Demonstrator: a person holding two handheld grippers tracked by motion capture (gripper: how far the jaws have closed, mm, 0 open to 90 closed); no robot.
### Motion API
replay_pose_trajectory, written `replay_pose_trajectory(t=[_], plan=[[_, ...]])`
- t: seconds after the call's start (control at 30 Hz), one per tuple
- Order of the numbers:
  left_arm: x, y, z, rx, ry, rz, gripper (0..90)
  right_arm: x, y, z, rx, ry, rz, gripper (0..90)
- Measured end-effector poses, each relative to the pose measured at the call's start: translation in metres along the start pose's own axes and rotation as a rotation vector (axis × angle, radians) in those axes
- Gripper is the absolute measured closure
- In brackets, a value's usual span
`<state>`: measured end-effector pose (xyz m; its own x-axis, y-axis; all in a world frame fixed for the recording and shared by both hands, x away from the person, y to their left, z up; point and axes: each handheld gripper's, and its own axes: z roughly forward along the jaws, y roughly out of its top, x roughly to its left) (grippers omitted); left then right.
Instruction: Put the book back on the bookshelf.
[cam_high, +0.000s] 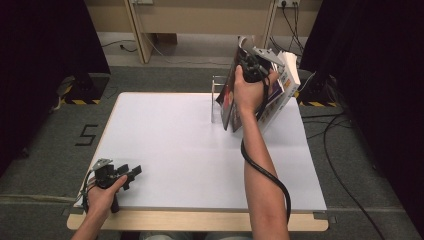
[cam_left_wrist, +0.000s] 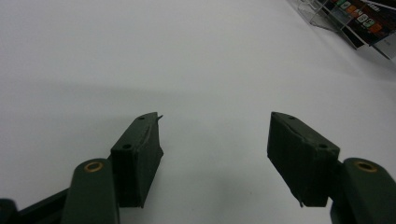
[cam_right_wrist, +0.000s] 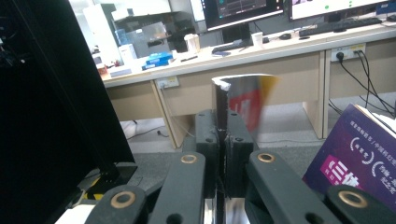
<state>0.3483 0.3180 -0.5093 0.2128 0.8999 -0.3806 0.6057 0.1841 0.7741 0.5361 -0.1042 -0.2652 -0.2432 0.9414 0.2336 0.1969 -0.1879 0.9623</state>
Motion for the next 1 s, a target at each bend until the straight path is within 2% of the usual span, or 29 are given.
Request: replay_pose_trajectory(t=[0.13, 0.43, 0.67, 0.83, 1.0], plan=[[0.001, 0.000, 0.000, 0.000, 0.001, -0.003, 33.9, -0.001, -0.004, 0.007, -0.011, 0.003, 0.004, 87.4], [0.001, 0.000, 0.000, 0.002, -0.001, 0.000, 34.0, 0.007, -0.008, 0.020, -0.035, 0.016, -0.016, 87.4], [0.001, 0.000, 0.001, 0.006, -0.001, 0.002, 34.0, 0.006, -0.016, 0.022, -0.057, 0.016, -0.018, 87.4], [0.001, -0.001, 0.001, 0.007, -0.004, 0.001, 34.0, 0.003, -0.024, 0.024, -0.041, 0.007, -0.010, 87.3], [0.000, -0.001, 0.001, 0.008, -0.001, 0.005, 34.1, 0.003, -0.031, 0.020, -0.034, -0.015, -0.026, 87.1]])
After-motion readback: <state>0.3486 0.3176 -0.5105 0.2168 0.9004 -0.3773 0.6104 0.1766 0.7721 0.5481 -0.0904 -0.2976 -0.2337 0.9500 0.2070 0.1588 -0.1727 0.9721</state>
